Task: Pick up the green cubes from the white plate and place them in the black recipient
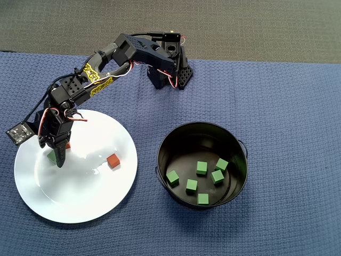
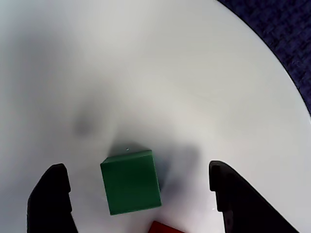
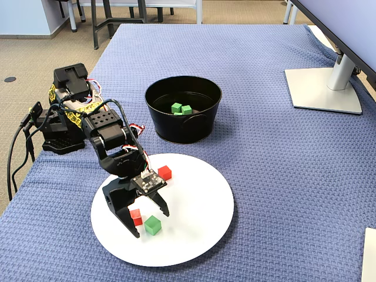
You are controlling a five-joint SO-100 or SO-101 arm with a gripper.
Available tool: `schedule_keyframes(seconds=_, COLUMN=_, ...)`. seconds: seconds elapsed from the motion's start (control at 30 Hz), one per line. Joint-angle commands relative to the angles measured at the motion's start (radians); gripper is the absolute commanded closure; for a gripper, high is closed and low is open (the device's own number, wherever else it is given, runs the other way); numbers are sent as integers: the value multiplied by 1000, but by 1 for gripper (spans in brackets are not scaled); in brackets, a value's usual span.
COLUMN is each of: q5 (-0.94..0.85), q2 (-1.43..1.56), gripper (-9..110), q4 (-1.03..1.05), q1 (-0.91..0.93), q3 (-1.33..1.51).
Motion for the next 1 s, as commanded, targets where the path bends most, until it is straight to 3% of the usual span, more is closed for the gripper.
schedule_keyframes(seconds=0.0, q5=-14, q2=14, gripper=72, q4=-32, q1=3, q3=-64)
schedule_keyframes(seconds=0.97, q5=20, q2=40, gripper=86, q4=-133, q1=-29, q3=83)
